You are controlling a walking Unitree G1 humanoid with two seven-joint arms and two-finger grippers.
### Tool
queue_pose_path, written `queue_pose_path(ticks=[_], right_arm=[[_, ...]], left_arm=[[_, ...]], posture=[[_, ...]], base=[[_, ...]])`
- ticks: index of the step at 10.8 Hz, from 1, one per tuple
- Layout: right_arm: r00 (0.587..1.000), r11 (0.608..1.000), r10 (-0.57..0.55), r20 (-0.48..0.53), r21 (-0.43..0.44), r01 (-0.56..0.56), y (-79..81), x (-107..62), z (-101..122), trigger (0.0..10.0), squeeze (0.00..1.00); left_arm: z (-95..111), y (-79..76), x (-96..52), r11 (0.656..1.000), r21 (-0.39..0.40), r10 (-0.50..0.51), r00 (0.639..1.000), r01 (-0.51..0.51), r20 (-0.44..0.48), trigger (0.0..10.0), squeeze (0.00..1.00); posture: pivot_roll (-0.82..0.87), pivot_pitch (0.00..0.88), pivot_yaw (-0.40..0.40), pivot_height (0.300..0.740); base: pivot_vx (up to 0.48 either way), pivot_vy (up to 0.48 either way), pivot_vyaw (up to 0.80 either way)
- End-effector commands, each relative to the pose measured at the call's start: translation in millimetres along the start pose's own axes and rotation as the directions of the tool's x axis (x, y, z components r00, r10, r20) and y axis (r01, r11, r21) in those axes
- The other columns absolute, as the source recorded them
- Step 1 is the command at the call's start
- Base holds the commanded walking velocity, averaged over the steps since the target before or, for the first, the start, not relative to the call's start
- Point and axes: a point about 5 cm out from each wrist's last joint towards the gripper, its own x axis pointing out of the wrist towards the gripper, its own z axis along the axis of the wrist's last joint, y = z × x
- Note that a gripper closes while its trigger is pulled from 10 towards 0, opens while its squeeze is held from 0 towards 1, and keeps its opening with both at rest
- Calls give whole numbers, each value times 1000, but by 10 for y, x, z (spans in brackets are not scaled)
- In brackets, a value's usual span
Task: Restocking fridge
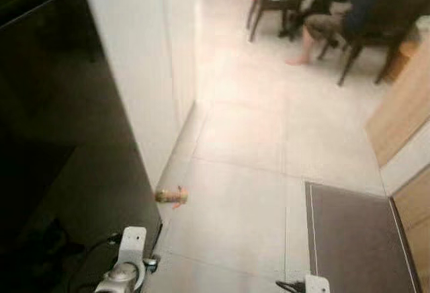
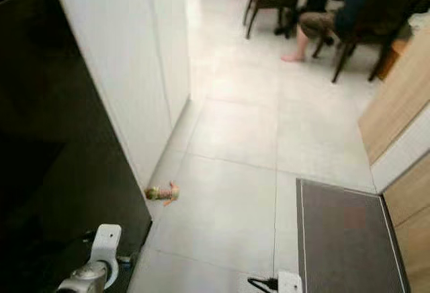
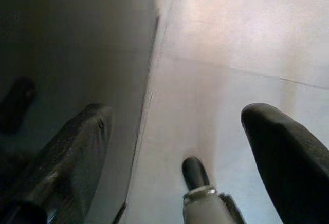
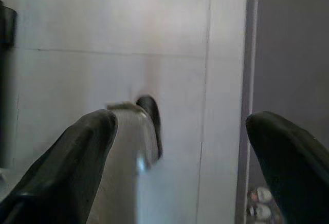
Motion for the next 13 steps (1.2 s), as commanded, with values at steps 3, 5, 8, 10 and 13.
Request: queue_pose_path(ticks=[3,5,8,10,13], right_arm=[[1000,1000,-2,-2,4,2,5,5,13,10000,0],[1000,1000,-1,-3,3,1,7,3,5,10000,0],[1000,1000,1,-2,1,-1,11,2,1,10000,0],[1000,1000,2,-2,-1,-2,16,1,-3,10000,0],[1000,1000,3,6,2,-3,18,1,4,10000,0]], left_arm=[[-48,11,-7,1000,14,-7,1000,7,-19,10000,0],[-52,12,-7,1000,15,-7,1000,8,-22,10000,0],[-54,12,-7,1000,17,-7,1000,7,-25,10000,0],[-60,11,-8,1000,18,-7,1000,8,-28,10000,0],[-64,9,-8,1000,19,-7,1000,8,-31,10000,0]], posture=[[-139,38,-5,731],[-139,36,-5,731],[-137,32,-5,731],[-136,31,-4,731],[-135,28,-4,731]], base=[[0,0,-706],[0,0,-706],[0,0,-700],[0,0,-706],[0,0,-463]])
